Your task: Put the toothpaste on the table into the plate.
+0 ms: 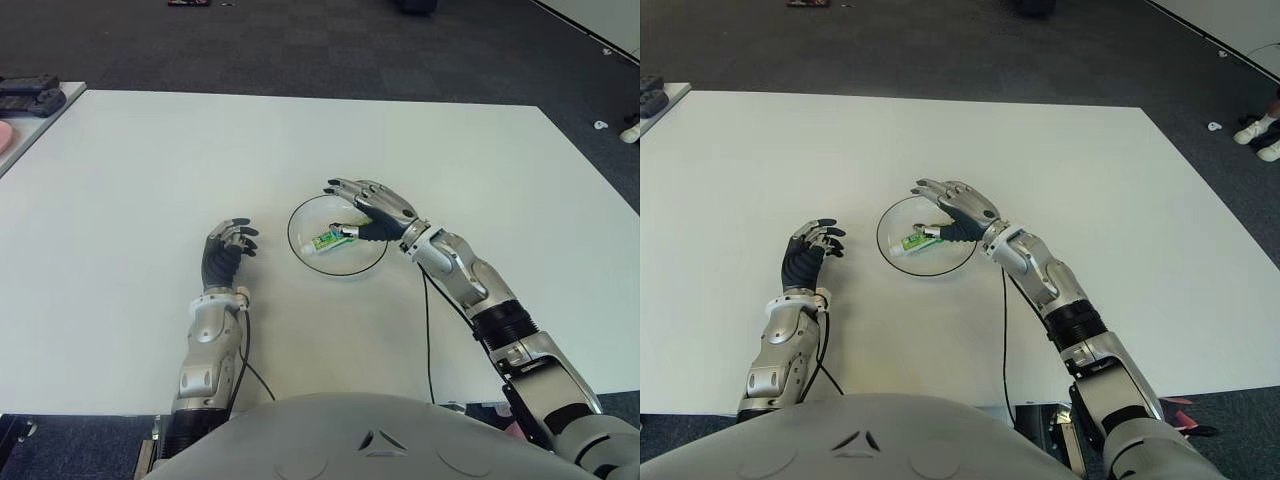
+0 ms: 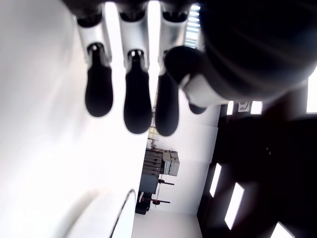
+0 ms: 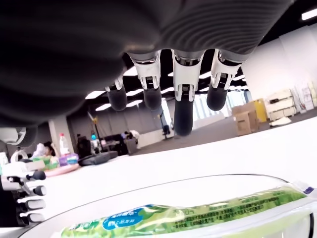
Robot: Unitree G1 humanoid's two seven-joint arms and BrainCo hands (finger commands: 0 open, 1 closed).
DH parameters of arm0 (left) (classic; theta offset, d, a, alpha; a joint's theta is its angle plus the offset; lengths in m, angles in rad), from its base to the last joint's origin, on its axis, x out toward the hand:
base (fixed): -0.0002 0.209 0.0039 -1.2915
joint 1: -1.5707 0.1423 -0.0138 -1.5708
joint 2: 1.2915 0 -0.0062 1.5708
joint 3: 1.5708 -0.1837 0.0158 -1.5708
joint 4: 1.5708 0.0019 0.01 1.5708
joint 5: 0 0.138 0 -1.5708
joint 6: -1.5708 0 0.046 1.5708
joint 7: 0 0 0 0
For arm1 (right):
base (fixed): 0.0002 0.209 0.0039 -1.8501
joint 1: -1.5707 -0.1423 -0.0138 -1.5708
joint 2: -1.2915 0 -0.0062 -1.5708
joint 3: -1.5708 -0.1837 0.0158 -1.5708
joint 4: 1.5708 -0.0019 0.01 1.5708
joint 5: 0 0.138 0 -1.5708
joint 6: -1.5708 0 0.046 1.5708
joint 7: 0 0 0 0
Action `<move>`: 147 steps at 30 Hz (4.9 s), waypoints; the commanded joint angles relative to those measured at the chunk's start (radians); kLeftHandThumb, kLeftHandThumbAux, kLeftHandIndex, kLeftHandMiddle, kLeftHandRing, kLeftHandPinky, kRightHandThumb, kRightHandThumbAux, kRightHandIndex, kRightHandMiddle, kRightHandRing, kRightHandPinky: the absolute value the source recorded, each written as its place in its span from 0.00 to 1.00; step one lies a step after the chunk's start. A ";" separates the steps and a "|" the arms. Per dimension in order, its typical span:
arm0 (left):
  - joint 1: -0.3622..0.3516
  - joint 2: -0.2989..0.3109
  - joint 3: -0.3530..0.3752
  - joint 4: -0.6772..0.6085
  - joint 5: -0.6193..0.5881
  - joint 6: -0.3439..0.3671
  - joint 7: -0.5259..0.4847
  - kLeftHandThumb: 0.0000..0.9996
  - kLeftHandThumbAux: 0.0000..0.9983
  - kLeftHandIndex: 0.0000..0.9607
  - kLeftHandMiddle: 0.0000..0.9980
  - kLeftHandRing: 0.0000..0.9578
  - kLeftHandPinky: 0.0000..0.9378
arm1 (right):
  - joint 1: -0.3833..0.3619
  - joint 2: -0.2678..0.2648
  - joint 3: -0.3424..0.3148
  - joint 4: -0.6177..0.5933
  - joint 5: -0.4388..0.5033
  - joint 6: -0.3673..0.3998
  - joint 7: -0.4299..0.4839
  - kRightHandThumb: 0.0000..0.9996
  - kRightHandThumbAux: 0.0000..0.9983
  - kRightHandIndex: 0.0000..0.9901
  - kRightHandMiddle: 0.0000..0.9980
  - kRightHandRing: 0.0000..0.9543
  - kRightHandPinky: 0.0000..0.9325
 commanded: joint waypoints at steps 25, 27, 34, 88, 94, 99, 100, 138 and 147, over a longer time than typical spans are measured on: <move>0.040 -0.042 0.013 0.060 -0.008 0.075 0.019 0.84 0.68 0.42 0.50 0.63 0.62 | 0.013 0.072 -0.055 0.021 0.217 0.005 0.026 0.37 0.24 0.00 0.00 0.00 0.00; 0.038 -0.042 0.015 0.064 -0.013 0.072 0.015 0.84 0.68 0.42 0.50 0.63 0.63 | 0.039 0.107 -0.088 0.009 0.310 0.021 0.039 0.35 0.28 0.00 0.00 0.00 0.00; 0.032 -0.039 0.021 0.081 -0.020 0.054 0.009 0.84 0.68 0.42 0.50 0.62 0.62 | 0.134 0.208 -0.167 -0.049 0.512 0.006 0.023 0.27 0.46 0.00 0.00 0.00 0.06; 0.007 -0.012 0.035 0.073 -0.022 0.081 -0.016 0.83 0.68 0.42 0.51 0.63 0.63 | 0.466 0.653 -0.365 -0.130 1.102 0.090 -0.171 0.71 0.72 0.44 0.60 0.60 0.60; 0.006 -0.012 0.031 0.066 -0.010 0.096 -0.005 0.83 0.68 0.41 0.51 0.63 0.64 | 0.471 0.663 -0.362 -0.139 1.137 0.105 -0.208 0.71 0.72 0.44 0.59 0.58 0.58; 0.006 -0.008 0.024 0.065 0.008 0.089 -0.006 0.83 0.68 0.41 0.51 0.64 0.64 | 0.481 0.663 -0.356 -0.133 1.132 0.094 -0.236 0.71 0.72 0.44 0.59 0.59 0.59; 0.006 -0.008 0.023 0.065 0.010 0.087 -0.006 0.83 0.68 0.41 0.51 0.64 0.64 | 0.481 0.663 -0.355 -0.132 1.130 0.092 -0.241 0.71 0.72 0.44 0.60 0.59 0.60; 0.015 -0.020 0.009 0.024 0.022 0.133 -0.006 0.83 0.68 0.41 0.52 0.65 0.64 | 0.501 0.635 -0.361 -0.039 1.145 0.204 -0.332 0.71 0.73 0.44 0.60 0.59 0.60; 0.016 -0.025 0.008 0.024 0.020 0.126 -0.005 0.83 0.68 0.41 0.51 0.64 0.63 | 0.494 0.617 -0.357 -0.042 1.113 0.280 -0.369 0.71 0.73 0.44 0.60 0.59 0.58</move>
